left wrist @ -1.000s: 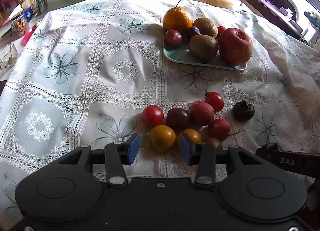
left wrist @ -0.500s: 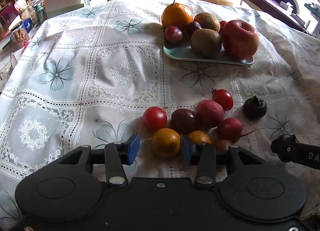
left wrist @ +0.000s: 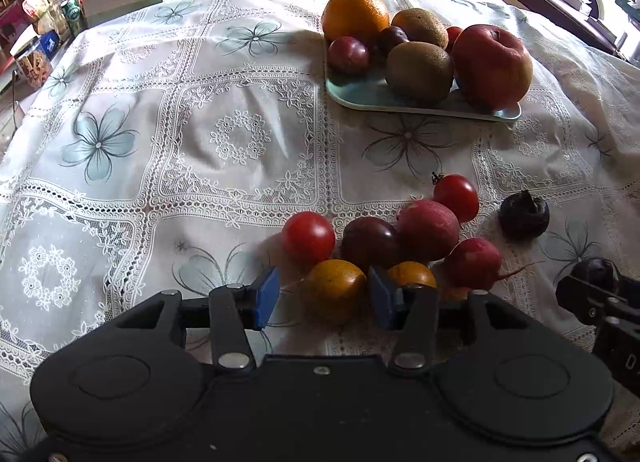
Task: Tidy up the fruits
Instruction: 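Grasp the orange fruit in the cluster with the left tool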
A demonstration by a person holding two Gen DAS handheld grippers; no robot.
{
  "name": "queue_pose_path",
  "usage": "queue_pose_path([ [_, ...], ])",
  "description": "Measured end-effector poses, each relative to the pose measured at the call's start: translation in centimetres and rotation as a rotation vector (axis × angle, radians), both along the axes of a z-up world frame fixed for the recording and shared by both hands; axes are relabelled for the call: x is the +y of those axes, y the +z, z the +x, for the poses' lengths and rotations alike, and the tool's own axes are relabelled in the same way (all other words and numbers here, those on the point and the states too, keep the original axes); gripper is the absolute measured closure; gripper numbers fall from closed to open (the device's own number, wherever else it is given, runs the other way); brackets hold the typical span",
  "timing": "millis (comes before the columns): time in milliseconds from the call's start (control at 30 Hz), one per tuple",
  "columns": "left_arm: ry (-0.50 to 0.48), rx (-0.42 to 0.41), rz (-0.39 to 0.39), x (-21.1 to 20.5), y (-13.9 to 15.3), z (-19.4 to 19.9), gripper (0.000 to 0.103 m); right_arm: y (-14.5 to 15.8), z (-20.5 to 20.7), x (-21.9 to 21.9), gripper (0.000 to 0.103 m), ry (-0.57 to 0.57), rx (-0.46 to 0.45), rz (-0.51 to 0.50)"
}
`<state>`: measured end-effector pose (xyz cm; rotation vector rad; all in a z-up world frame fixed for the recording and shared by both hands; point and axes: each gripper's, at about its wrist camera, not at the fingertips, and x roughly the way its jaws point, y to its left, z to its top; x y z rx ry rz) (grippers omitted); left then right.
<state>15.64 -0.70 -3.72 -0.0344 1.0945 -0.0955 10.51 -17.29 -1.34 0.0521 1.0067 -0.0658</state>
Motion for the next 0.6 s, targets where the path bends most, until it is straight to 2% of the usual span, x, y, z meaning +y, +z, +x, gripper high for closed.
queue_pose_path([
  [67,0.013,0.031,-0.046,0.6,-0.3,0.4,0.046,0.0,-0.1,0.1,0.056,0.008,-0.005,-0.004],
  [167,0.022,0.102,-0.122,1.3,-1.1,1.1,0.055,0.0,0.0,-0.1,0.056,0.004,-0.001,0.007],
  [367,0.107,0.037,-0.118,2.3,-0.3,-0.2,0.057,-0.1,-0.1,-1.2,0.056,-0.027,0.010,0.066],
  [600,0.105,-0.002,-0.115,2.6,0.3,-0.8,0.057,-0.1,-0.3,-1.3,0.056,-0.022,0.004,0.077],
])
